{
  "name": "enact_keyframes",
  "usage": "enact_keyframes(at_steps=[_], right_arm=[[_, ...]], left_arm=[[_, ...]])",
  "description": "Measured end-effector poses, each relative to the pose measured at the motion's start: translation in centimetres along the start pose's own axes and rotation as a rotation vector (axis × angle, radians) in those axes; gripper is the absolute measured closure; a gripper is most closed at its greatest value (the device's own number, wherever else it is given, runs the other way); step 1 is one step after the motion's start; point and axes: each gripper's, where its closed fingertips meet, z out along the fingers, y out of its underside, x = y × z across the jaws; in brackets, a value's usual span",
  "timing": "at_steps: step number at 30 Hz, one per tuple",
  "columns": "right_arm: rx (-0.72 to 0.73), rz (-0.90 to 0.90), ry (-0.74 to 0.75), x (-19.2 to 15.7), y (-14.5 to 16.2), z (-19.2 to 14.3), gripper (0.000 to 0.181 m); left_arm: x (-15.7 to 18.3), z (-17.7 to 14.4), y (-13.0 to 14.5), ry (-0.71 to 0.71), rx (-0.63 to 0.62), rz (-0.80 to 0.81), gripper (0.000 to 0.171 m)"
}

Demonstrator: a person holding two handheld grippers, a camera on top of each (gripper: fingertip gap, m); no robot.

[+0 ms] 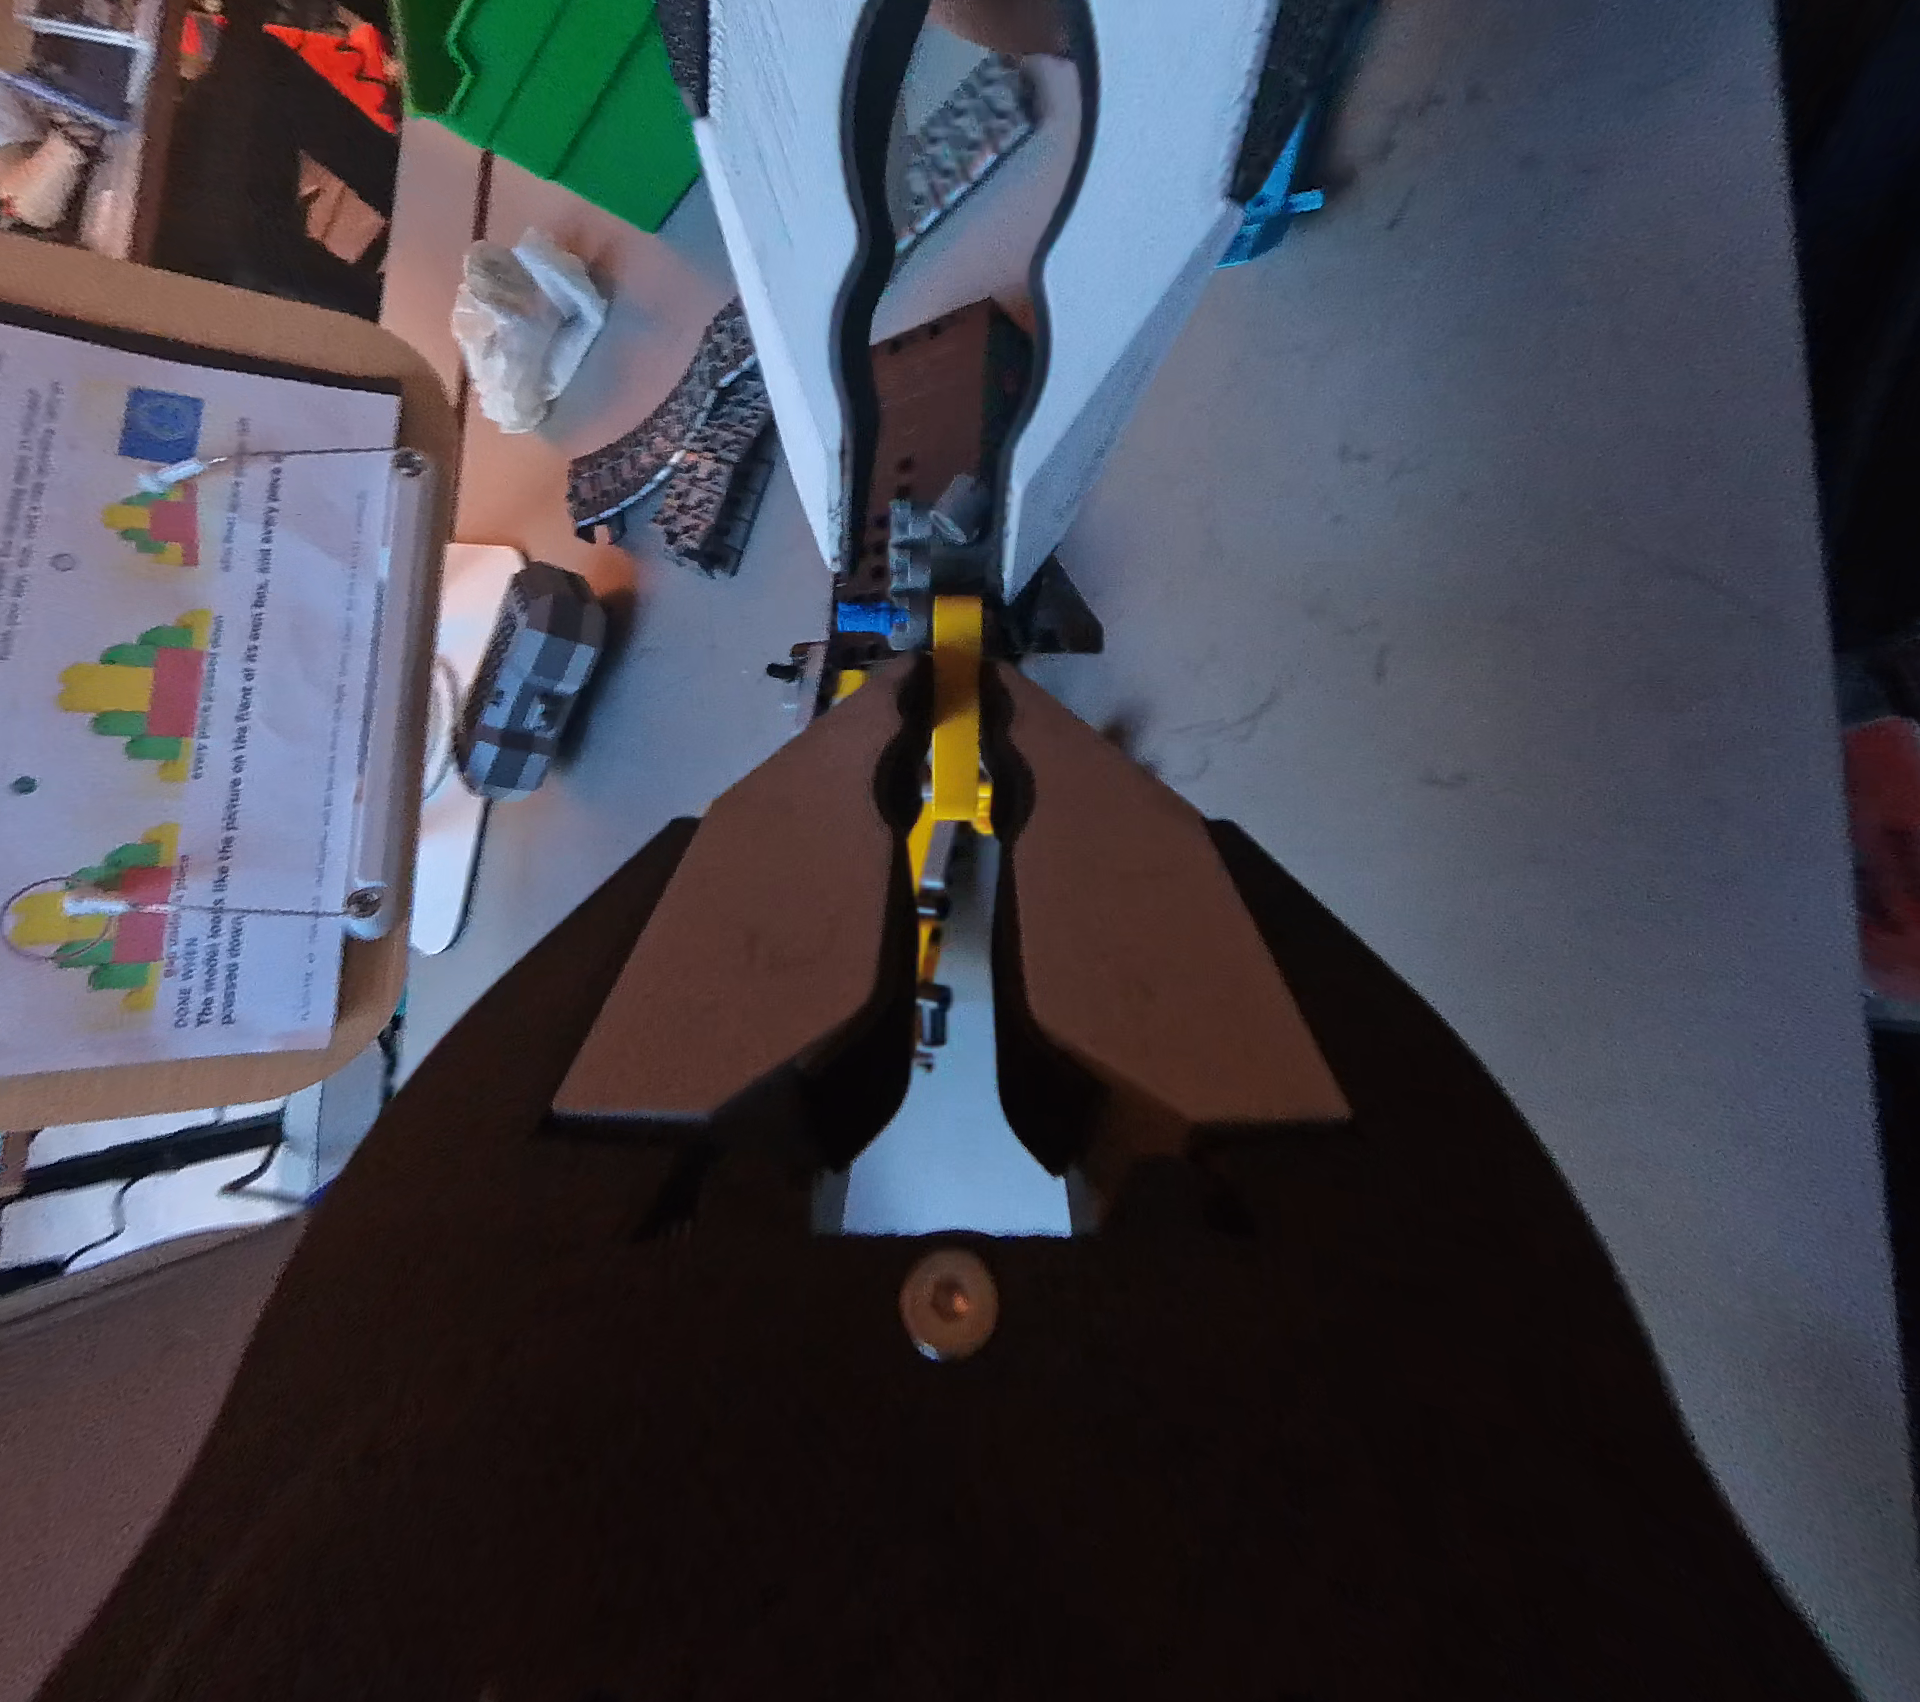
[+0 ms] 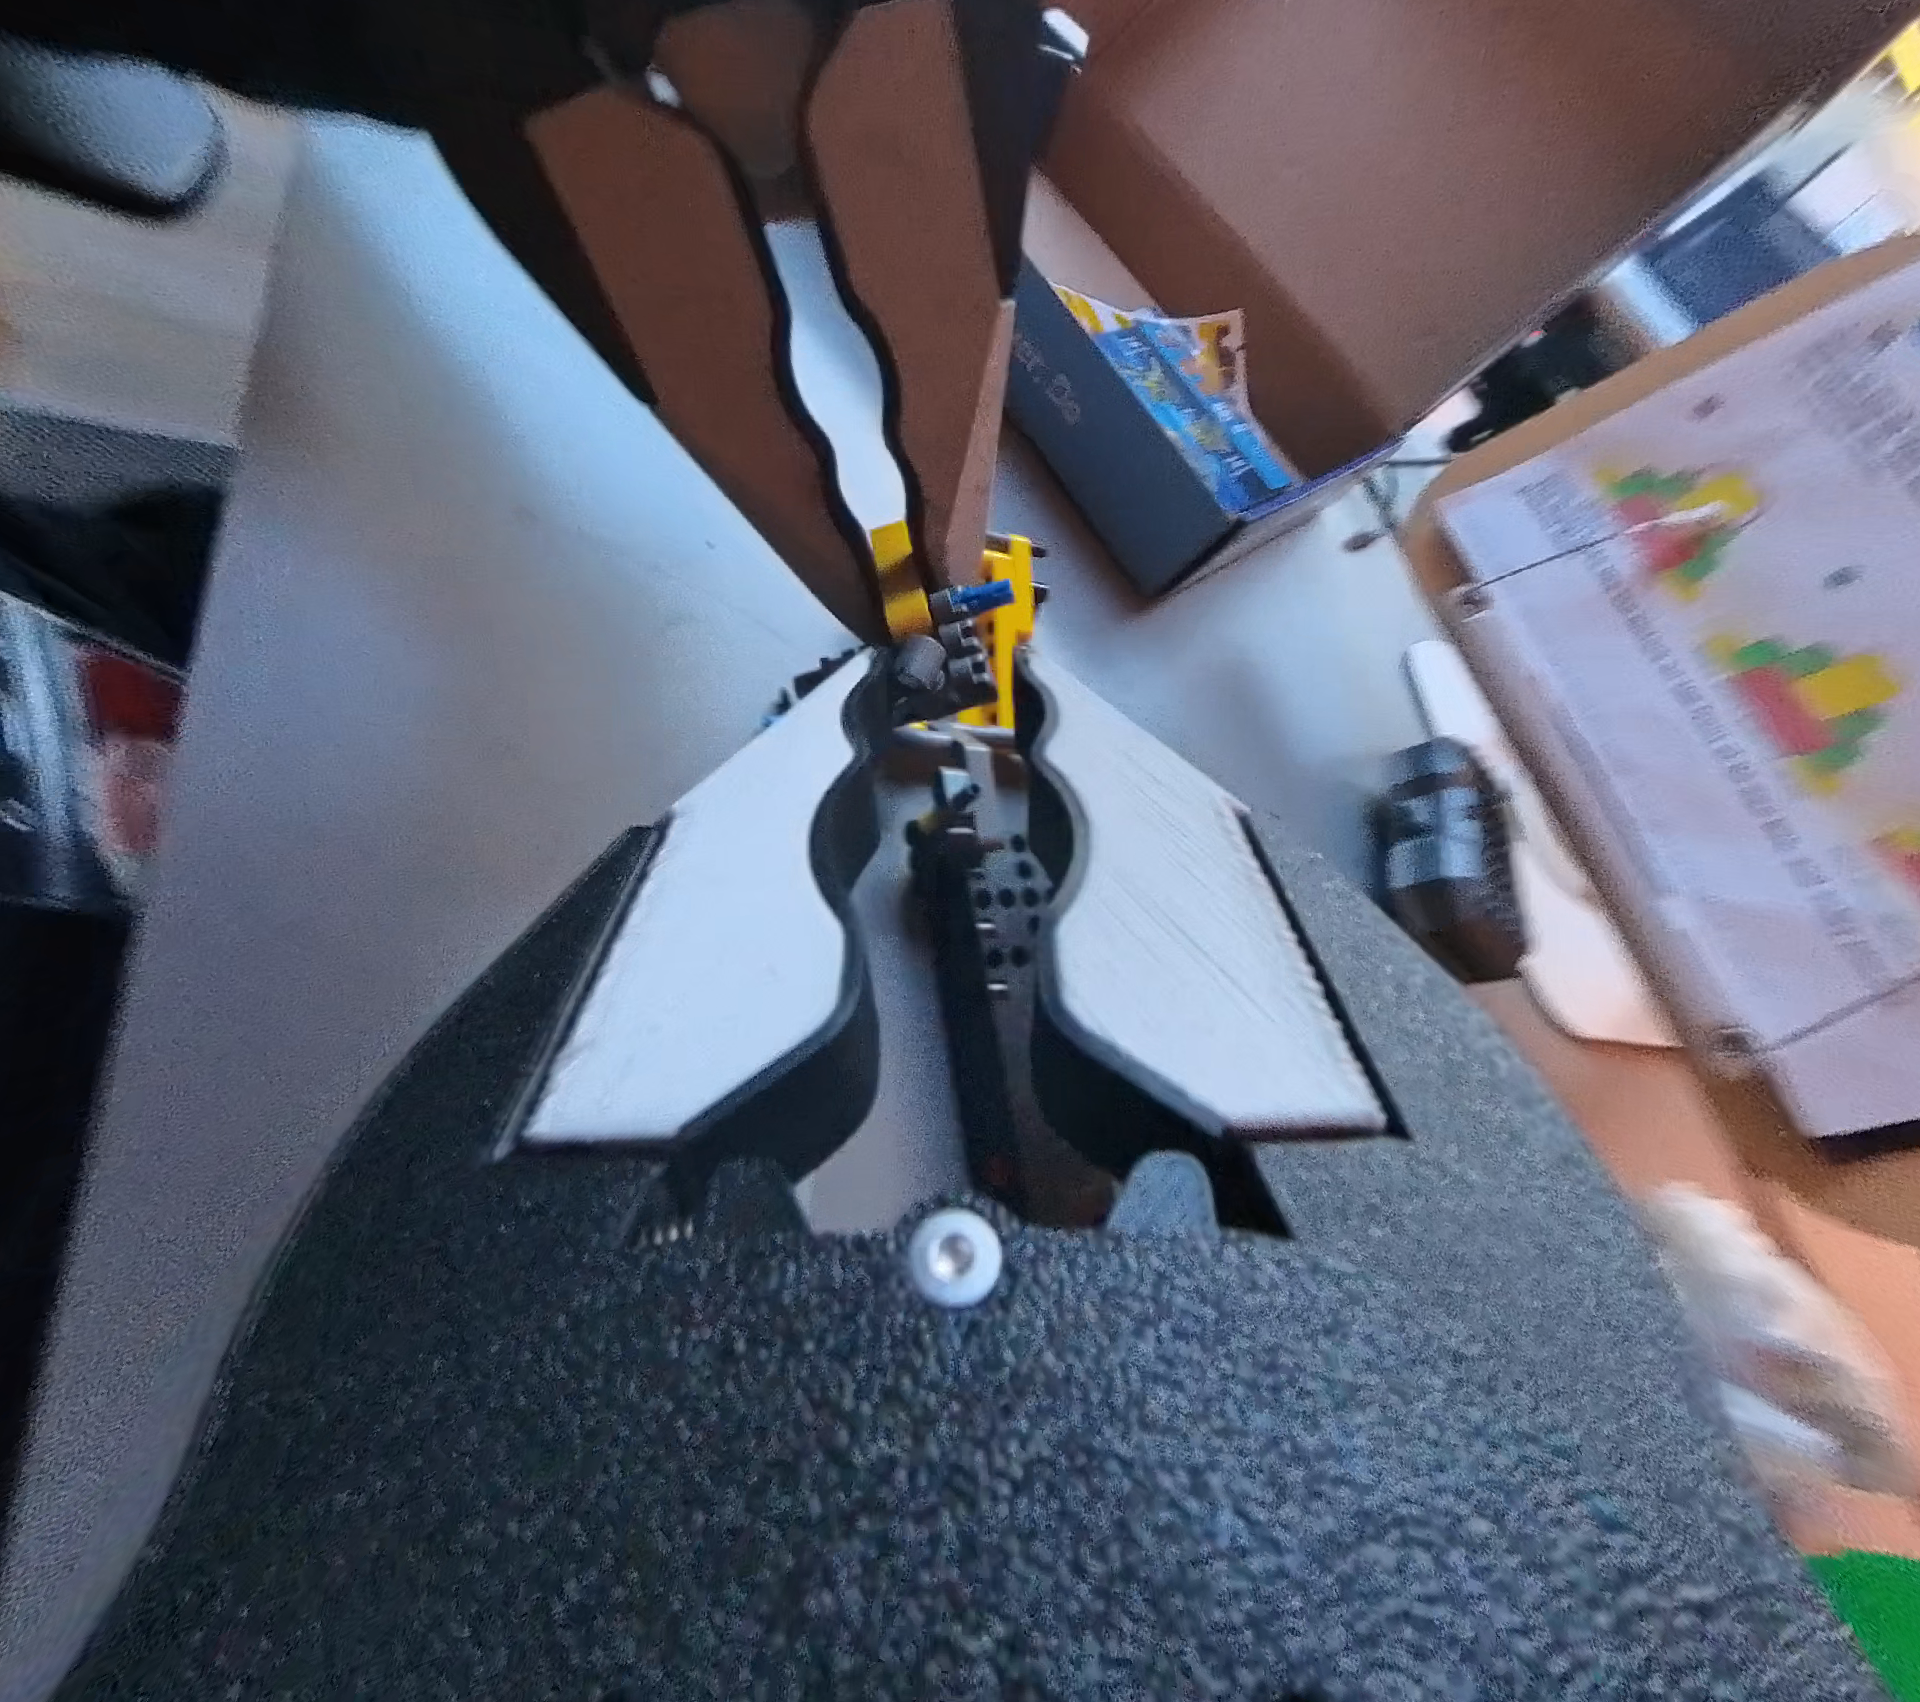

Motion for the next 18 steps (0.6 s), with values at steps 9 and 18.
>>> enact_keyframes(at_steps=[9, 18], right_arm=[[-0.145, -0.069, -0.015, -2.3, 1.9, 1.4, 0.17], [-0.188, -0.022, -0.044, -5.0, 3.3, 3.6, 0.171]], left_arm=[[2.5, 1.1, 2.2, 0.118, -0.094, 0.041, 0.165], [5.4, 0.9, 4.8, 0.136, -0.106, 0.207, 0.164]])
